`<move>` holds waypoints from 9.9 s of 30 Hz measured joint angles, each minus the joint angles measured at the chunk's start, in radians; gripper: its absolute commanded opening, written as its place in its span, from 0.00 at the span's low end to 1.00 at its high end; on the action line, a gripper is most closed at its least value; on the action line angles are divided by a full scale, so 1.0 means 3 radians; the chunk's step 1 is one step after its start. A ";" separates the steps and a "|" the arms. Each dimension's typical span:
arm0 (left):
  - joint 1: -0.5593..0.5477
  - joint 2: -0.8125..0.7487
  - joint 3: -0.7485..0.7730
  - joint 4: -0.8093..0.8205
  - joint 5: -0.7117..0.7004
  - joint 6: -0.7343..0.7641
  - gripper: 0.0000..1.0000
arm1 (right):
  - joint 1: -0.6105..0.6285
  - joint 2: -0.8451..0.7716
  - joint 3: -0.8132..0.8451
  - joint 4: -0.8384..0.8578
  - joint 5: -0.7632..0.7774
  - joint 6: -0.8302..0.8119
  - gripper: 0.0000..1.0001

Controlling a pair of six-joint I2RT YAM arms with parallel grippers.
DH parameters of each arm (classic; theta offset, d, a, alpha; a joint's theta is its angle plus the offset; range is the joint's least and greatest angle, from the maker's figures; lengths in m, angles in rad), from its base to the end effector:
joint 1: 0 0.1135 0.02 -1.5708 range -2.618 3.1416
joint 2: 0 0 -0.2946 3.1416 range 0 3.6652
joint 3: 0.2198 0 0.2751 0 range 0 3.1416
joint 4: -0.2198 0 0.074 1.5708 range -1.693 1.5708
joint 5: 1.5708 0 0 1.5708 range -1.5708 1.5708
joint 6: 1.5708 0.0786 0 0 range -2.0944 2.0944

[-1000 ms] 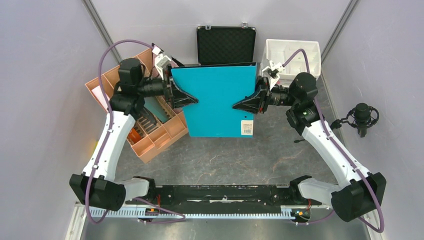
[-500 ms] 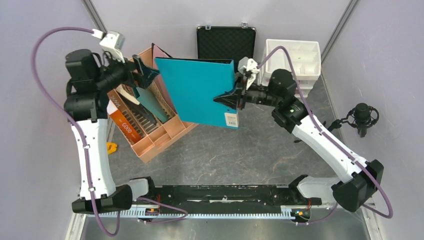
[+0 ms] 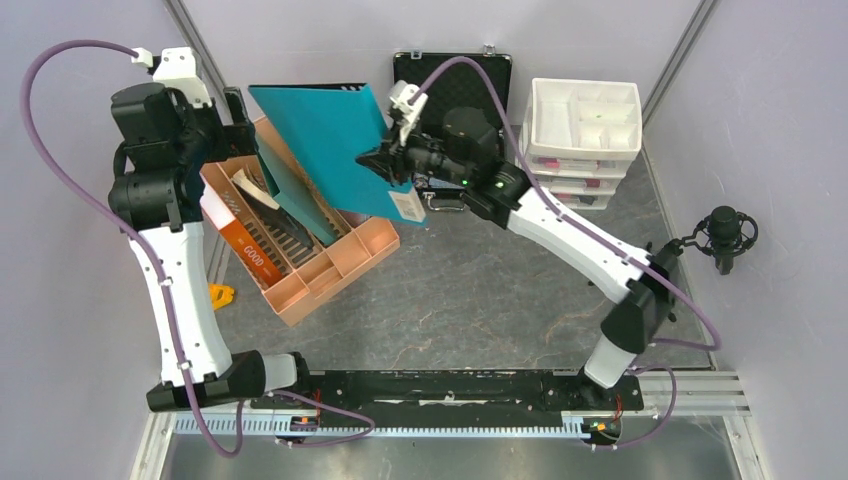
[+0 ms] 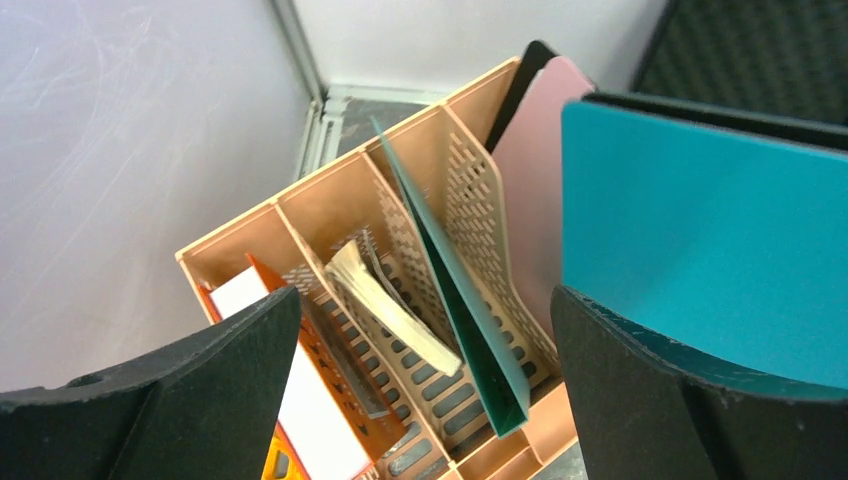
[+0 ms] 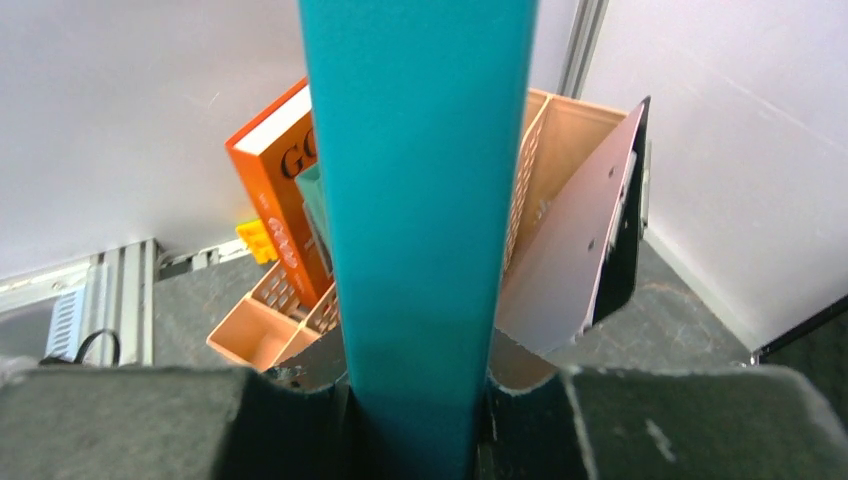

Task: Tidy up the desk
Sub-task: Place the folder in the storage box, then move the storage box to the center of the board.

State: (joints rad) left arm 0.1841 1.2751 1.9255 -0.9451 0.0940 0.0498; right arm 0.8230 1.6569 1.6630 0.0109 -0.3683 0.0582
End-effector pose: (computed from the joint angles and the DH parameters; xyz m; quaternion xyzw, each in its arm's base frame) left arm 0.2542 0.0398 0.5614 -0.0259 0.8024 0.0319 0.5953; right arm 0.2926 0.3571 0.4711 -0.3783 0.5907 0.4151 0.5793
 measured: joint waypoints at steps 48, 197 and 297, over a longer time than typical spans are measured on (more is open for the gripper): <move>0.0041 0.0158 -0.0092 -0.0219 0.0514 -0.0266 1.00 | 0.0650 0.2482 0.2324 0.0431 0.1339 -0.0384 0.00; -0.0462 0.0239 -0.0632 0.0651 0.2115 -0.1349 0.49 | 0.0524 0.2772 0.1672 0.0983 0.0744 -0.0491 0.36; -0.1628 -0.0951 -0.3961 0.0052 -0.1008 0.2417 0.52 | -0.0678 -0.0724 -0.2425 -0.0219 0.0327 -0.1368 0.81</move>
State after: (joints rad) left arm -0.3042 0.9897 0.7372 -0.9295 -0.2085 0.7750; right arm 0.6197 1.4399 0.9356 -0.0547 -0.2703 -0.3523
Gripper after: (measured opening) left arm 0.606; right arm 0.818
